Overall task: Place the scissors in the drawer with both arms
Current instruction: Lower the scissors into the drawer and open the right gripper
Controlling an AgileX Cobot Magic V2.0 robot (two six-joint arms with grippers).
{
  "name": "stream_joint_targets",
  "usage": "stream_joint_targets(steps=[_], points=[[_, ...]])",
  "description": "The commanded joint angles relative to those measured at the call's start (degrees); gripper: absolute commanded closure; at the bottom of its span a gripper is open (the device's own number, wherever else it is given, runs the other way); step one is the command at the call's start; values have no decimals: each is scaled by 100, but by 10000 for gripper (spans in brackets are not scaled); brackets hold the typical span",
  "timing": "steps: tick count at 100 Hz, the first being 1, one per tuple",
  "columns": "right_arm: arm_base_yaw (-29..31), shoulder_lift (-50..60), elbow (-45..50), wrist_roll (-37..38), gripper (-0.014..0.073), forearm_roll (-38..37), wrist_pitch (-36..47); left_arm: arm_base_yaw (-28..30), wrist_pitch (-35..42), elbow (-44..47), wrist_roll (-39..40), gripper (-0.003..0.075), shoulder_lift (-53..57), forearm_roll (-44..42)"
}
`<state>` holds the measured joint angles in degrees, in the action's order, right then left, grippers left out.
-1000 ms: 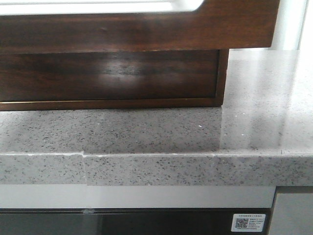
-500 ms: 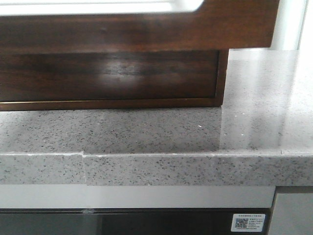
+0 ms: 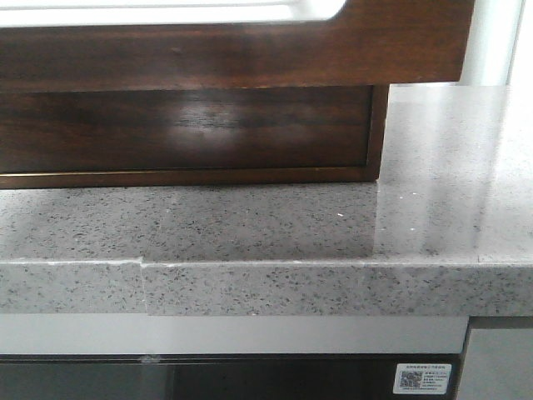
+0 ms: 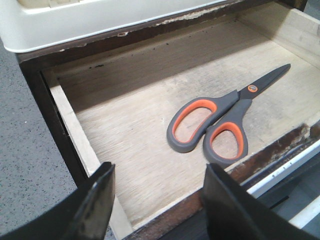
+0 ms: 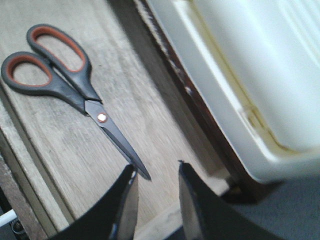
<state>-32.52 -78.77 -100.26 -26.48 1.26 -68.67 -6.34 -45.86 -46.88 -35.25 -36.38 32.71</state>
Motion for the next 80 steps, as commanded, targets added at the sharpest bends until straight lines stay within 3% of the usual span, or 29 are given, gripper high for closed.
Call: stream_joint_targets(steps=[1,23,50,62,80], points=[[292,539,313,740,405,101,510,-41,363,-166,21,353,-49,206],[1053,1877,2319,1167,405,662,1847,-41,363,-166,21,353,-49,206],[1135,3440,4720,1167,405,1154,3663,-41,363,-166,21,353,-49,206],[1135,3912,5317,1167,405,1194,4244,-41,363,-166,21,353,-49,206],[1135,4077,5466,1167,405,1194,4290,-41,363,-166,21,353,-49,206]])
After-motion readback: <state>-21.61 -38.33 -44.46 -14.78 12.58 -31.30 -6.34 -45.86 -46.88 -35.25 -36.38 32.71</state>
